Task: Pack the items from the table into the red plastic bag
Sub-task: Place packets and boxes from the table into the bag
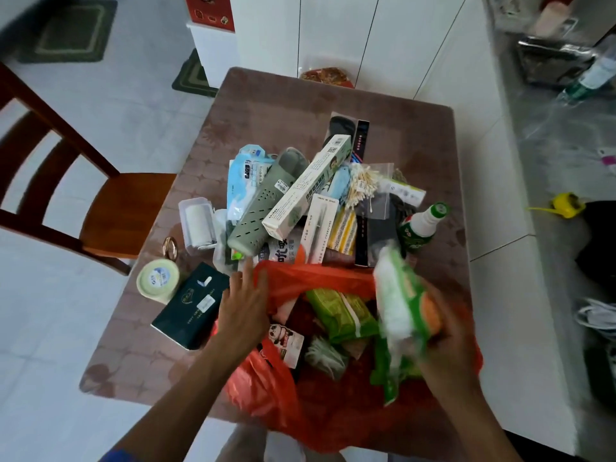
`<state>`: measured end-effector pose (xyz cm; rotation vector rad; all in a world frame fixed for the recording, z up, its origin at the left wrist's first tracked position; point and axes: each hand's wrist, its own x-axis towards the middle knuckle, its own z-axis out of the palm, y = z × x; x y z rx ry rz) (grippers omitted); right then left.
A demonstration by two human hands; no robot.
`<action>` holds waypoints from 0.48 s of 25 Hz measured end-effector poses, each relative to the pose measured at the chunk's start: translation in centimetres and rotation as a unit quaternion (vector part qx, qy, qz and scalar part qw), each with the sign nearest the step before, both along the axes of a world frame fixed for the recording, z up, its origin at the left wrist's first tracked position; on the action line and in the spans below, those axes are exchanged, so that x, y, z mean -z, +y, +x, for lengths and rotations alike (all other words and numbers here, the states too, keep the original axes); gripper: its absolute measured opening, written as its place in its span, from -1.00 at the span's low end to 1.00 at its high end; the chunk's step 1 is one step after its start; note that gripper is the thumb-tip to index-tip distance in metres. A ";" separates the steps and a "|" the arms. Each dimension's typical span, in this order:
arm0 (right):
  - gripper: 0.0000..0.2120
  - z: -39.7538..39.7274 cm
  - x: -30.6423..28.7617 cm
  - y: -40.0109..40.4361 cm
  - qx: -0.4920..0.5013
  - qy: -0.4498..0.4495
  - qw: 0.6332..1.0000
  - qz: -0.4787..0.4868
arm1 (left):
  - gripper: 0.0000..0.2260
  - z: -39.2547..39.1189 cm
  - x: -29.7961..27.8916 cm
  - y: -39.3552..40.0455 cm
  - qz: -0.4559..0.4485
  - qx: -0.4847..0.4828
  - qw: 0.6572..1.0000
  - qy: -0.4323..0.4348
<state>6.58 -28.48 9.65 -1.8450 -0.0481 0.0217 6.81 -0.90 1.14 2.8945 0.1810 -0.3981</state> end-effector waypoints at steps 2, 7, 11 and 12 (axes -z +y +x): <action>-0.33 0.6 1.9 1.5 -0.140 -0.115 0.968 -0.172 | -0.12 0.5 -0.3 0.8 -0.039 -0.031 0.999 -0.018; -0.37 -0.9 12.9 4.8 -0.281 -0.090 0.822 -0.487 | -0.19 0.6 -3.1 1.4 -0.106 -0.013 0.988 -0.113; -0.51 4.1 14.2 6.8 -0.257 -0.075 0.830 -0.489 | -0.16 -1.8 -2.8 1.5 -0.103 0.048 0.992 -0.057; -0.52 5.8 14.0 7.1 -0.248 -0.051 0.827 -0.501 | -0.14 -2.6 -2.1 1.5 -0.112 0.086 0.988 -0.061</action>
